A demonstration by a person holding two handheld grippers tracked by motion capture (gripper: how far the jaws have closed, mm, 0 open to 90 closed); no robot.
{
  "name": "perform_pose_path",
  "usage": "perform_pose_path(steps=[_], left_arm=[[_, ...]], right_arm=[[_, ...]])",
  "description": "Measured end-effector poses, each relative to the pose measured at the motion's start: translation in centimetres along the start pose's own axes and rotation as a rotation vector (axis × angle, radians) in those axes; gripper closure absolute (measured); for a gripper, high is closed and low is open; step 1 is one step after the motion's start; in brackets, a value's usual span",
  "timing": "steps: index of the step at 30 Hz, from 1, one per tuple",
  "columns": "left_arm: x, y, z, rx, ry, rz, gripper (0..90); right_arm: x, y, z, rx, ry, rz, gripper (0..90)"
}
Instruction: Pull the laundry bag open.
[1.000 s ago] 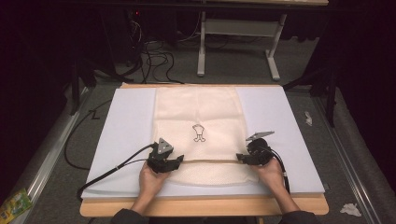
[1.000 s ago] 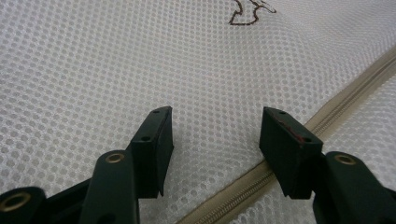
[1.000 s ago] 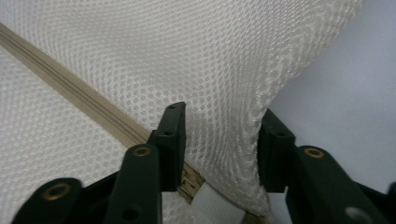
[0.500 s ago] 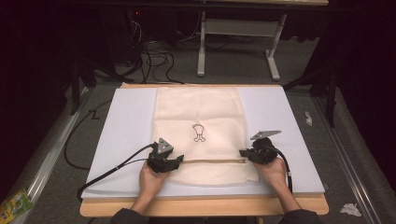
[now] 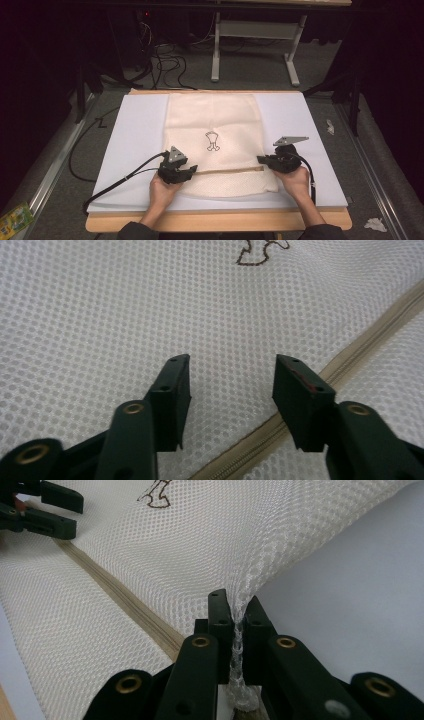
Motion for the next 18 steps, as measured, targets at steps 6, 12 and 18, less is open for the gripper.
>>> perform_pose_path(steps=[6,12,18], left_arm=[[0.9,-0.6,-0.8,-0.007,-0.02,0.025,56.0],[2.4,-1.5,-2.4,0.007,-0.029,0.07,55.9],[3.2,-2.2,-3.3,0.004,-0.039,0.097,56.0]], right_arm=[[0.0,0.0,-0.1,0.001,0.003,-0.007,87.7],[0.0,0.1,-0.1,0.004,-0.001,-0.012,87.7],[0.1,0.2,-0.2,0.006,-0.01,-0.02,87.7]])
Point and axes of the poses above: each handheld gripper's, and its own axes: y roughly backward along the jaws, z roughly out of its underside, x roughly to its right, the point moved 5 cm from there along -y, roughly forward along the jaws, and after that the axes turned 14 degrees about z, right-handed, at the moved point
